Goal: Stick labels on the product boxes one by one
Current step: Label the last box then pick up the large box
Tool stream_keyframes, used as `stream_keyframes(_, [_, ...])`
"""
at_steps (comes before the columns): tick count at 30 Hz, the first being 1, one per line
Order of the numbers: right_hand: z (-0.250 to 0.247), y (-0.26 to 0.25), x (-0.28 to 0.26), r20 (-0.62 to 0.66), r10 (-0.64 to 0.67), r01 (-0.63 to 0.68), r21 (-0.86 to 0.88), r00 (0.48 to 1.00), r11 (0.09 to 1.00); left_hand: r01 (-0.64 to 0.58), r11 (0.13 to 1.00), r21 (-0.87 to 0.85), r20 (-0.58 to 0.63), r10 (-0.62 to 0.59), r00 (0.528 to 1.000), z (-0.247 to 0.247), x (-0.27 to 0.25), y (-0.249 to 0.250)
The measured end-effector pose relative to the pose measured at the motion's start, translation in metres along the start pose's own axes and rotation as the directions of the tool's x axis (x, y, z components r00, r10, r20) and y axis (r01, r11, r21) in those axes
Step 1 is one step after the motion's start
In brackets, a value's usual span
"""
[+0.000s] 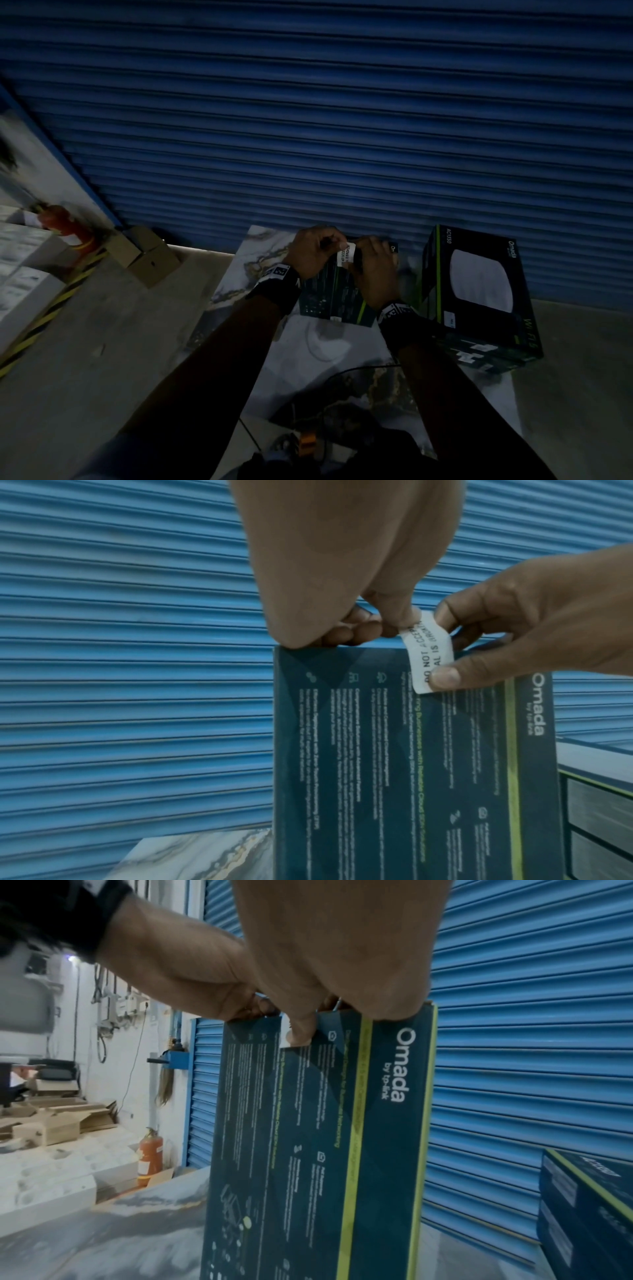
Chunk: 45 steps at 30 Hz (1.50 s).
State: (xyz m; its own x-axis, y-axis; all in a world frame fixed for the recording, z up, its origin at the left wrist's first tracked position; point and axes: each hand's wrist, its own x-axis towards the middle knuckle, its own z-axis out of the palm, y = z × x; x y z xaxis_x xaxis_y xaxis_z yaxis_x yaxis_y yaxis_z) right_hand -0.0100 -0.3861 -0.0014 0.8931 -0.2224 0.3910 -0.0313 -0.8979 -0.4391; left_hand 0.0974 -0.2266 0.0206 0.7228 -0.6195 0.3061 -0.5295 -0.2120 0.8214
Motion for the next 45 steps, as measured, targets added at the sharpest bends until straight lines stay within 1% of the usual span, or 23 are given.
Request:
stream_keyframes(4, [-0.001,0.003,0.001,0.029,-0.015,0.015,0.001,0.999,1.0,0.022,1.0,0.014,-0.031,-0.022,0.999,0.002,0.002,-0.002])
stream_keyframes(9, [-0.01,0.005,0.005,0.052,-0.031,0.032,-0.006,0.998,0.999,0.027,0.999,0.027,-0.025,-0.026,0.999,0.003,0.001,-0.004])
stream_keyframes(13, [-0.015,0.006,0.015,0.085,-0.019,0.018,0.008,0.996,1.0,0.032,0.998,0.053,-0.004,-0.032,0.999,0.003,0.001,-0.008])
stream_keyframes(16, [-0.017,0.009,0.022,0.09,-0.047,0.046,0.019,0.995,0.999,0.031,0.996,0.085,-0.01,-0.03,0.999,0.002,0.001,-0.008])
stream_keyframes(19, [-0.016,0.012,0.023,0.099,-0.097,0.102,-0.045,0.99,0.994,0.036,0.996,0.086,-0.022,-0.034,0.999,0.002,0.001,-0.004])
stream_keyframes(22, [-0.011,0.014,0.019,0.073,-0.131,0.139,-0.116,0.989,0.983,0.04,0.996,0.086,-0.023,-0.038,0.999,0.002,0.001,-0.004])
stream_keyframes(24, [-0.009,0.014,0.016,0.059,-0.139,0.146,-0.139,0.989,0.979,0.036,0.996,0.087,-0.025,-0.034,0.999,0.002,0.001,-0.005])
stream_keyframes(28, [-0.006,0.013,0.016,0.086,-0.122,0.137,-0.191,0.989,0.972,0.033,0.994,0.1,-0.033,-0.03,0.999,0.003,0.003,-0.006])
stream_keyframes(30, [-0.007,0.012,0.017,0.076,-0.114,0.125,-0.169,0.991,0.978,0.044,0.994,0.101,-0.037,-0.041,0.998,0.004,0.004,-0.007])
stream_keyframes(34, [-0.01,0.013,0.018,0.042,-0.097,0.099,-0.053,0.994,0.994,0.047,0.988,0.144,-0.052,-0.04,0.998,0.004,0.003,-0.008])
stream_keyframes(37, [-0.009,0.014,0.019,0.046,-0.078,0.079,-0.024,0.996,0.997,0.044,0.984,0.174,-0.075,-0.031,0.997,0.006,0.004,-0.011])
stream_keyframes(41, [-0.007,0.016,0.019,0.03,-0.098,0.097,0.014,0.995,0.995,0.035,0.963,0.267,-0.086,-0.013,0.996,0.009,0.005,-0.014])
stream_keyframes(45, [-0.008,0.019,0.019,0.011,-0.126,0.124,0.09,0.992,0.988,-0.007,0.951,0.308,-0.093,0.037,0.995,0.009,0.005,-0.008])
